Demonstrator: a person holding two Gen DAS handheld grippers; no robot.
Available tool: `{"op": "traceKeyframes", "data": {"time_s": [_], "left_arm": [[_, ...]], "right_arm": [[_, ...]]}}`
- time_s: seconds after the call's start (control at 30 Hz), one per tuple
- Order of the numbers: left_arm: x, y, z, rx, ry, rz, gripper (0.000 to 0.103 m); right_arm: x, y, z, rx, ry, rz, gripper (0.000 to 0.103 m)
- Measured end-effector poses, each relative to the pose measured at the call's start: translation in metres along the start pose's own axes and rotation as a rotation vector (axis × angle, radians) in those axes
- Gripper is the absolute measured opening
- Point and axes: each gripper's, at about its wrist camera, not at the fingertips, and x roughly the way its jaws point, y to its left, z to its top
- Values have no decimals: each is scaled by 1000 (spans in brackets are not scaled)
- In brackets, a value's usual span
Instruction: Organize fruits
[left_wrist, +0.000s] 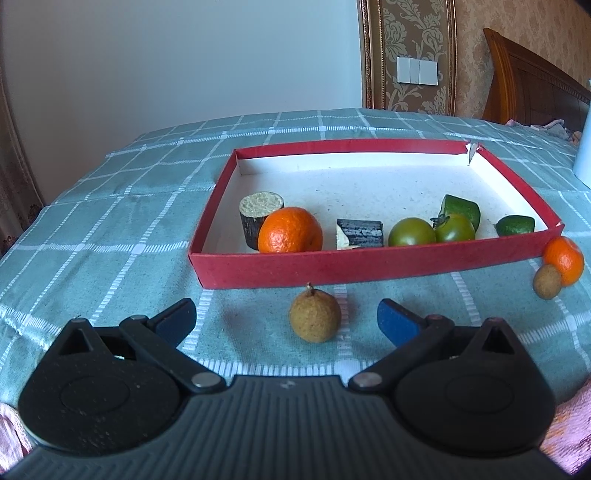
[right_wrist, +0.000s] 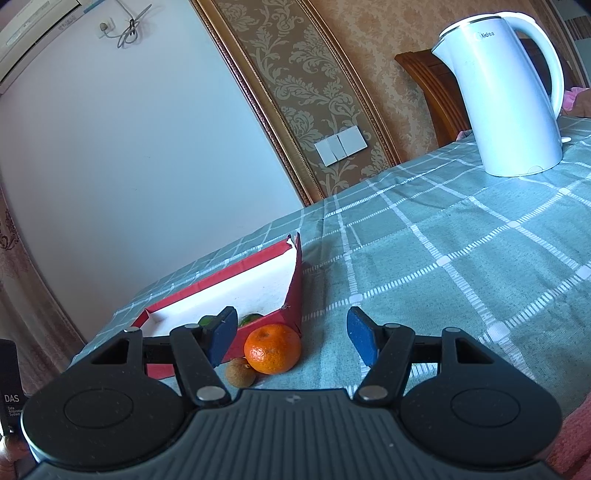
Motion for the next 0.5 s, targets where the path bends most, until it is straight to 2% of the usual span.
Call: {"op": "traceKeyframes", "data": {"time_s": [0.5], "left_arm": [[7, 9, 0, -44, 26, -46, 102]], "right_arm": [[2, 0, -2, 3, 3, -6, 65]]}}
